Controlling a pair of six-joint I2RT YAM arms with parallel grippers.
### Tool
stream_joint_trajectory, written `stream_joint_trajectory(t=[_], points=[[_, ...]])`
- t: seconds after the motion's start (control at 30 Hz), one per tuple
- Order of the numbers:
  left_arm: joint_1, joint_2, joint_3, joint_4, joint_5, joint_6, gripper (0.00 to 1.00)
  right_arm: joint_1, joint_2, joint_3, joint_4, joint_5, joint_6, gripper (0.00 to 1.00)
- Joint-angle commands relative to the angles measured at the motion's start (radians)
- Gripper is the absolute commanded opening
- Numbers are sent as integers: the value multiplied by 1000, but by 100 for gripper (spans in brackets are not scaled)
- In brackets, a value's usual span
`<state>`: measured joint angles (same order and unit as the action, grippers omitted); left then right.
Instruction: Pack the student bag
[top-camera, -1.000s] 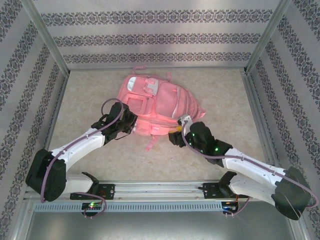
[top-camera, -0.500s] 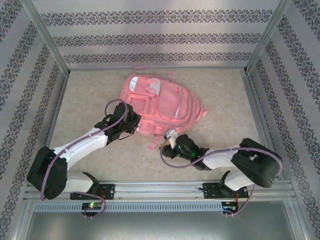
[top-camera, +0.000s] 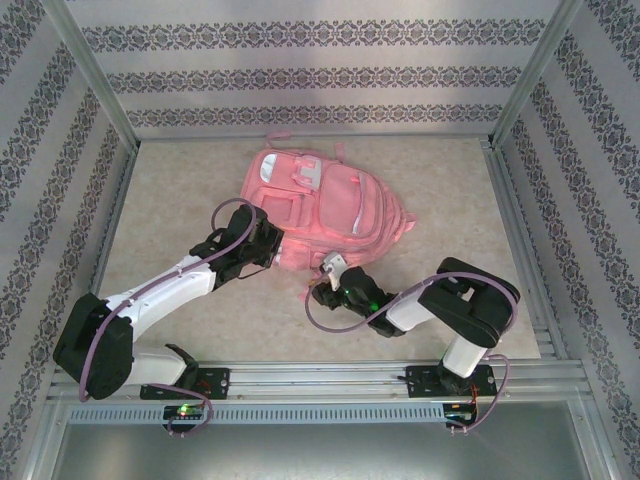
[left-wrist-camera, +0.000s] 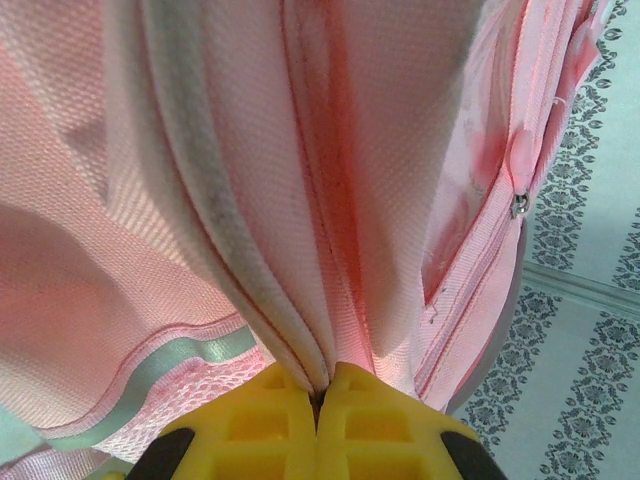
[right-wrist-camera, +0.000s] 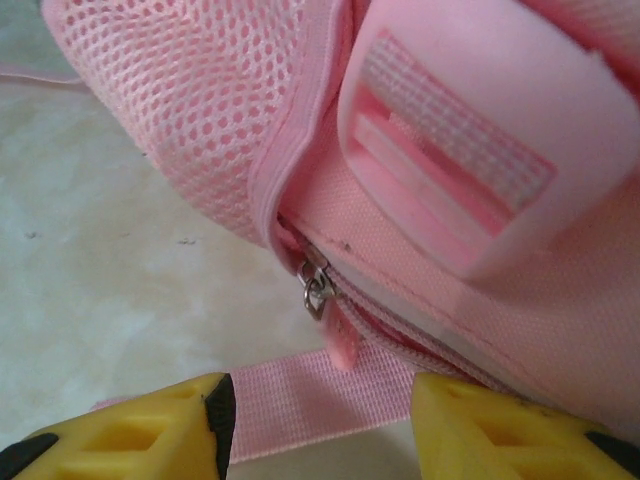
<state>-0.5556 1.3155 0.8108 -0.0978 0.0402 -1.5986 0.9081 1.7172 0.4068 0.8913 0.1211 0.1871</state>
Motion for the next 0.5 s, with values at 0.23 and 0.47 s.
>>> stream_joint_trajectory(t=[0.23,0.47], points=[[-32,-11,53,44,54,-29,0,0,98,99,42,67,16,49],[-35,-7,46,58,45,-41,0,-16,152,152,-4,92,6,31]])
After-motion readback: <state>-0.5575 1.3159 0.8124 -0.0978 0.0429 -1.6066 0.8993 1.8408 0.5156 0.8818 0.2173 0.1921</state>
